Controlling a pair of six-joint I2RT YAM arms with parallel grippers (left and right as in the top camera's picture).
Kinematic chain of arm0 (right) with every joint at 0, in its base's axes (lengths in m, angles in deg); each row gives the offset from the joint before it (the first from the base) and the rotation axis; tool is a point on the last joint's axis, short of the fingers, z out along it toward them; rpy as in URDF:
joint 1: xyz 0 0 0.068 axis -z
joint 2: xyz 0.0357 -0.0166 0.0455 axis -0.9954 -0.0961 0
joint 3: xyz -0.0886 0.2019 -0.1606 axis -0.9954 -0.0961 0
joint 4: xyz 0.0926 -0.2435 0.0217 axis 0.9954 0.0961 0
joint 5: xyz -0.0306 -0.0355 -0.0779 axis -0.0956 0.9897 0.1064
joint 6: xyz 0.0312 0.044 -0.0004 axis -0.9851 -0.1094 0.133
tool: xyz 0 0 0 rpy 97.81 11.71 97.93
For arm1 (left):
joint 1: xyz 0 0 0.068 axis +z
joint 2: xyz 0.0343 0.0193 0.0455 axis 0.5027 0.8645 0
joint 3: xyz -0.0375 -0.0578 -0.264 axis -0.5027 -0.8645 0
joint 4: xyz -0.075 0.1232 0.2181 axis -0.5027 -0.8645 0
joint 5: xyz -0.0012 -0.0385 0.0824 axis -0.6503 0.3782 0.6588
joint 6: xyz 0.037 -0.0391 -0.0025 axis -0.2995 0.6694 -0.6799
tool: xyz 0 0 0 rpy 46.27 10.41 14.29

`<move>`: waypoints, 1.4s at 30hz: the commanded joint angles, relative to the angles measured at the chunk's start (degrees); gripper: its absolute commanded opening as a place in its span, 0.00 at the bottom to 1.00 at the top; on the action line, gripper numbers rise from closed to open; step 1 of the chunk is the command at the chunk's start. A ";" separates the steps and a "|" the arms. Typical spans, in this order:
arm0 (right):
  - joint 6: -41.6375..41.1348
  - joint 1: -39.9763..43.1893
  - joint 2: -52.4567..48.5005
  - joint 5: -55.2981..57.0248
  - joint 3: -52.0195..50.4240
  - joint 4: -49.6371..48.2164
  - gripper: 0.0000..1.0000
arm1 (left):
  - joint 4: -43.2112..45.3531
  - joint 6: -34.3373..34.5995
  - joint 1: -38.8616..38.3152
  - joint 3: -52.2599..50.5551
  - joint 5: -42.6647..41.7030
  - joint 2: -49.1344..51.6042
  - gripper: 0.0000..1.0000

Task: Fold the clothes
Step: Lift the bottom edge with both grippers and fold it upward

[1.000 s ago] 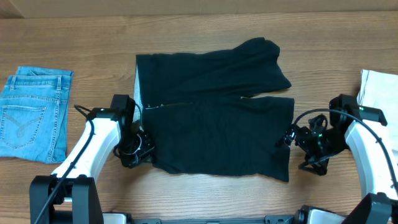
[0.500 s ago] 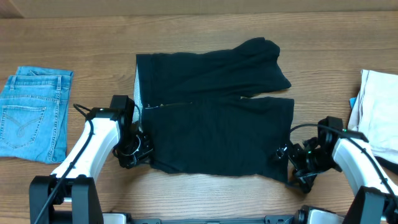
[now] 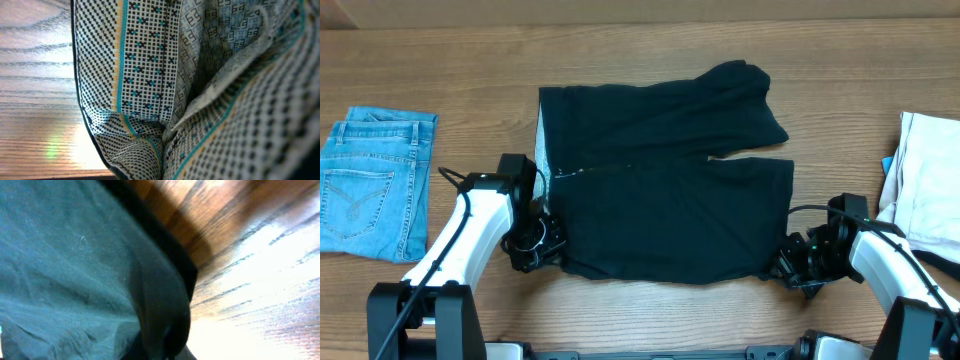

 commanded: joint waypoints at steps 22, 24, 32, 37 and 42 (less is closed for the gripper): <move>7.74 -0.22 28.59 12.26 28.33 20.83 0.04 | -13.35 -1.09 0.37 3.65 6.86 -37.64 0.04; 11.13 -0.26 25.05 13.27 33.55 19.32 0.04 | -9.64 0.63 0.37 6.29 11.65 -36.98 0.04; 19.80 -6.84 1.14 18.91 50.27 15.39 0.04 | 6.54 0.74 0.37 8.59 15.82 -24.13 0.04; 20.00 -13.05 -8.17 21.03 54.05 8.63 0.04 | 15.69 0.74 0.37 9.05 18.62 -17.68 0.04; 19.98 -17.62 -13.86 24.68 54.05 0.85 0.04 | 23.28 0.72 0.37 9.05 24.00 -13.42 0.04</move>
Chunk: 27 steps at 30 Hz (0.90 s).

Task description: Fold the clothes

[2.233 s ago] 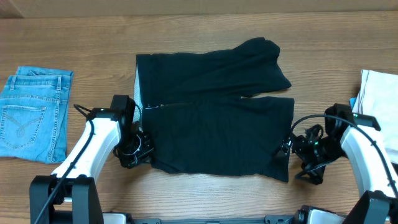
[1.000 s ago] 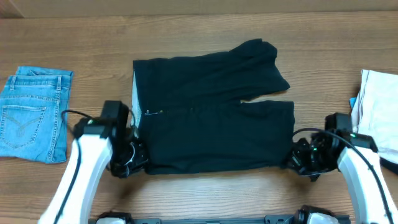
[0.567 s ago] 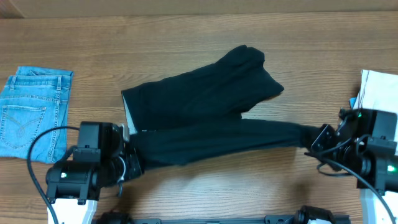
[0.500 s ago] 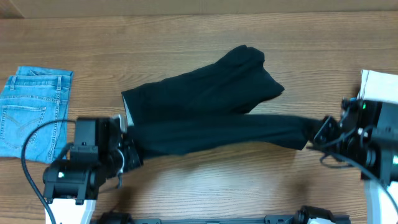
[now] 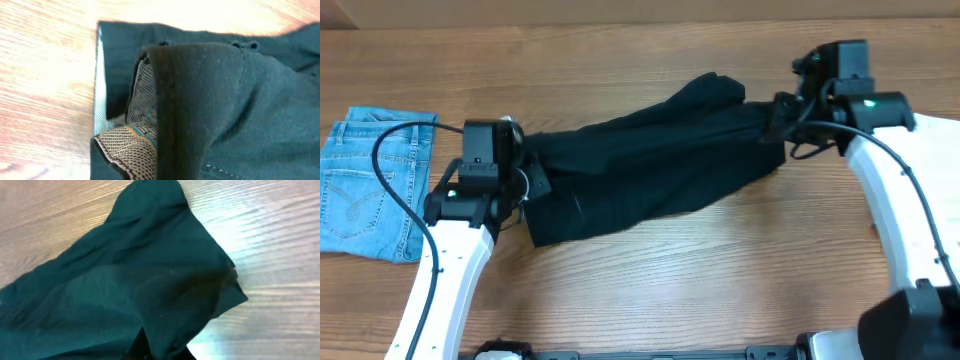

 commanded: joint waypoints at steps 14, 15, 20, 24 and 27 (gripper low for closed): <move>0.61 -1.90 -11.34 3.89 2.08 -19.61 0.23 | 16.28 0.39 0.85 1.40 9.84 13.46 0.28; 0.63 -2.01 -11.87 2.86 2.03 -21.97 0.48 | 17.40 0.42 0.87 1.40 11.50 14.45 0.51; 0.96 -1.62 -12.20 2.69 2.03 -22.84 0.66 | 18.91 1.75 2.84 1.40 12.04 15.32 0.69; 2.82 -1.62 -12.20 5.01 2.03 -19.04 0.69 | 15.47 1.66 3.23 1.40 7.39 15.34 0.66; 2.82 -1.62 -12.22 8.02 1.97 -15.61 0.67 | 11.43 1.44 3.04 1.40 5.01 15.34 0.52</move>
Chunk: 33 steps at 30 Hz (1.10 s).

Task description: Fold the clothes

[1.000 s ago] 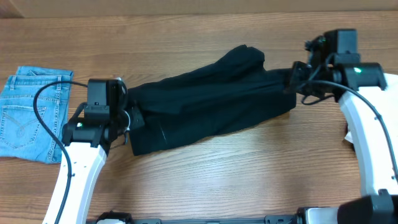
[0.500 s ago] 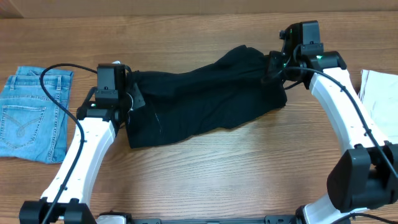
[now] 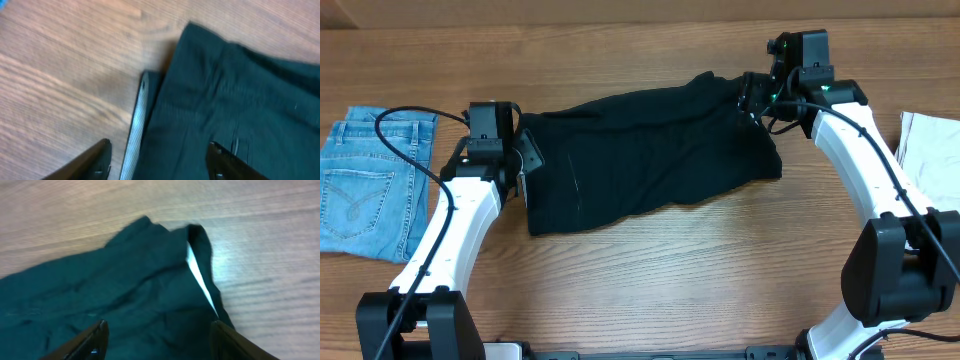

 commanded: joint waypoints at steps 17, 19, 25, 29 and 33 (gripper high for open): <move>1.79 0.26 -0.24 5.84 0.96 17.62 0.59 | -1.16 -10.01 4.17 1.36 -14.16 11.63 1.00; 1.77 0.26 -0.24 5.42 0.98 18.53 0.59 | 2.32 -11.41 4.17 1.36 -17.53 16.79 1.00; 1.57 0.26 -0.24 5.44 0.98 18.71 0.59 | 8.50 -17.77 5.53 1.36 -28.57 23.47 0.84; 1.57 0.26 -0.24 5.44 0.98 18.80 0.59 | 7.96 -18.43 5.66 1.44 -28.74 23.50 0.38; 1.62 0.15 -0.24 5.44 0.98 19.19 0.57 | -2.03 -18.56 11.61 5.27 -28.76 20.87 0.04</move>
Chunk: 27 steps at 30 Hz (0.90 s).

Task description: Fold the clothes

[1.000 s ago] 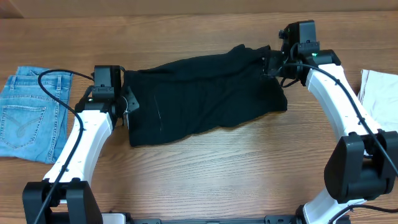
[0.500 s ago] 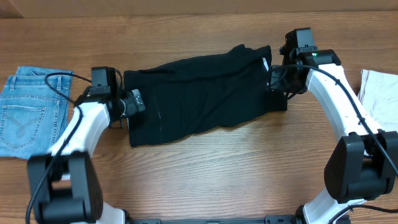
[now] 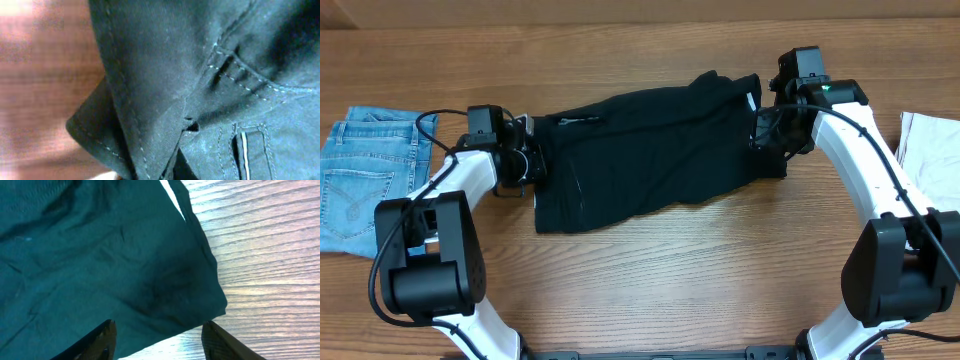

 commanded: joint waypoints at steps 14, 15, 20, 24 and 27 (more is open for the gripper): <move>-12.57 -28.55 -1.05 -15.82 0.90 -14.93 0.18 | -37.35 -9.44 18.29 20.24 -9.22 -8.74 0.04; -14.88 -30.12 -1.88 -14.75 0.87 -16.83 0.17 | -38.80 -9.70 18.29 21.92 -9.20 -9.46 0.04; -17.03 -33.99 -9.16 -22.36 0.87 -25.83 0.17 | -43.34 -9.88 17.59 27.28 -9.46 -12.20 0.04; -19.69 -36.15 -15.47 -22.67 0.87 -31.23 0.17 | -46.23 -9.88 17.49 27.34 -12.70 -12.98 0.04; -19.67 -37.00 -16.90 -22.64 0.87 -35.41 0.17 | -48.54 -10.34 17.49 27.34 -13.84 -13.03 0.04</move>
